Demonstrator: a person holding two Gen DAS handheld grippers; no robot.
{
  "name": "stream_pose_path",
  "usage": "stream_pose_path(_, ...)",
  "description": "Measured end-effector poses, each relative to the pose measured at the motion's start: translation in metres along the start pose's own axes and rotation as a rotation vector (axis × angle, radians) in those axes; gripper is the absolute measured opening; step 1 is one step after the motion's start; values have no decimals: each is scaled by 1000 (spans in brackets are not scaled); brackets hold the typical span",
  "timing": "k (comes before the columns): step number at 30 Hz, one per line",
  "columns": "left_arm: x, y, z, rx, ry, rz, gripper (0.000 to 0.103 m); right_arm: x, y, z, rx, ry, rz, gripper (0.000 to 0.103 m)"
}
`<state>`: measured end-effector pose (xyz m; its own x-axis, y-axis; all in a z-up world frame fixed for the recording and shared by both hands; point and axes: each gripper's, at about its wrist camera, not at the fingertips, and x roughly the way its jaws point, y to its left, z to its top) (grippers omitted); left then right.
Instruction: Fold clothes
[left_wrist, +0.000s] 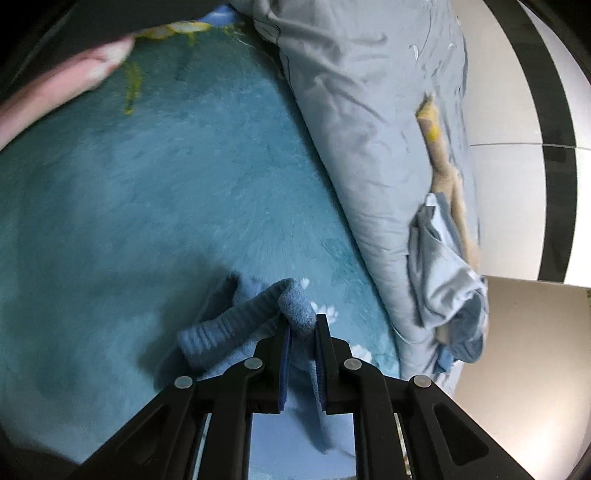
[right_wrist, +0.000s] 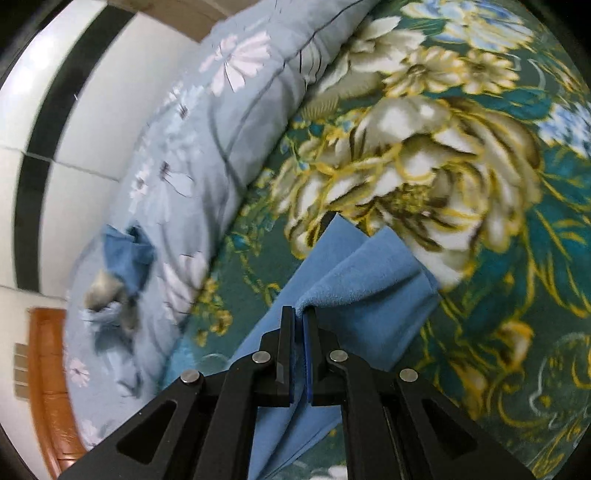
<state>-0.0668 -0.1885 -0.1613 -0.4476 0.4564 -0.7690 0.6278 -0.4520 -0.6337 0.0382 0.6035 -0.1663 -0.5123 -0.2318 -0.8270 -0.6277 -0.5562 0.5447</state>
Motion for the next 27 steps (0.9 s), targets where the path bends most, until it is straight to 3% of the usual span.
stream_pose_path(3, 10, -5, 4, 18, 4, -8, 13, 18, -1, 4, 17, 27, -16, 5)
stream_pose_path(6, 15, -11, 5, 54, 7, -29, 20, 22, 1, 3, -4, 24, -14, 6)
stream_pose_path(9, 10, -19, 1, 107, 12, -77, 41, 16, 3, 2, -50, 14, 7, 8)
stream_pose_path(11, 2, -24, -5, 146, 15, -108, 57, 6, 4, 1, -68, -2, 38, 20)
stream_pose_path(13, -10, -30, -12, 195, 6, -112, 61, -7, -3, -3, -71, -32, 53, 43)
stream_pose_path(16, -30, -25, -25, 242, -43, -61, 66, -30, -17, -13, -65, -85, 67, 43)
stream_pose_path(18, -41, -10, -35, 234, -89, 5, 68, -43, -30, -19, -47, -115, 76, 43)
stream_pose_path(23, -32, 55, -45, 85, -42, 78, 68, -36, -86, -36, 135, -93, 118, 43)
stream_pose_path(27, -21, 75, -49, 1, -10, 43, 68, -17, -89, -35, 190, -91, 172, 43)
